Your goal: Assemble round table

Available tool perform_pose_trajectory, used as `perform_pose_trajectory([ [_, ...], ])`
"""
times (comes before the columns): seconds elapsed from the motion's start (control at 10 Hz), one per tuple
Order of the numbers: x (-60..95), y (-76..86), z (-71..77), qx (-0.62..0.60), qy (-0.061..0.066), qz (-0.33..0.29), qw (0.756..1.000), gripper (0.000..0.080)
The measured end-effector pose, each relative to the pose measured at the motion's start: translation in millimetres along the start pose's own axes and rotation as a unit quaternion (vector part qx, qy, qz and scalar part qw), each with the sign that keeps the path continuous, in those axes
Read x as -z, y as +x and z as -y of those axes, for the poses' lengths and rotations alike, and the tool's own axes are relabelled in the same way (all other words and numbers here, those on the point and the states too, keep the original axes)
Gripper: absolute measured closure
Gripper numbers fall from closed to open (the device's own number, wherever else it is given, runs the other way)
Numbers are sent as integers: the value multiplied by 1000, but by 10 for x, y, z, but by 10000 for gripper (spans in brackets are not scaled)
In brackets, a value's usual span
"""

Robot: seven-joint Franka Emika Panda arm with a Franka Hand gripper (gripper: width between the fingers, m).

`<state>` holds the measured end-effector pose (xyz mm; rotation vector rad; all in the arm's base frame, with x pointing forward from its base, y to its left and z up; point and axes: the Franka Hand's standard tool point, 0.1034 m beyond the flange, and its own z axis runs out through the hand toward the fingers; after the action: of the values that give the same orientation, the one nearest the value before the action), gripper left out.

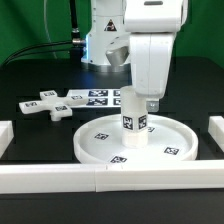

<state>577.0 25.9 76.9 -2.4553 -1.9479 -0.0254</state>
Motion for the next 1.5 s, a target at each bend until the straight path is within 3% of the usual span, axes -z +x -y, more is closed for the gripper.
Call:
perform_pose_trajectory([
  [0.1, 12, -32, -19, -3, -1, 0, 1000, 381],
  [0.2, 17, -65, -33, -5, -2, 0, 1000, 381],
  [0.3, 25, -106, -50, -9, -3, -1, 1000, 217],
  [0.4, 35, -138, -64, -12, -4, -1, 1000, 170],
  [1.3, -53, -462, -57, -44, 2, 0, 999, 150],
  [1.5, -102, -522, -26, -59, -5, -1, 998, 150],
])
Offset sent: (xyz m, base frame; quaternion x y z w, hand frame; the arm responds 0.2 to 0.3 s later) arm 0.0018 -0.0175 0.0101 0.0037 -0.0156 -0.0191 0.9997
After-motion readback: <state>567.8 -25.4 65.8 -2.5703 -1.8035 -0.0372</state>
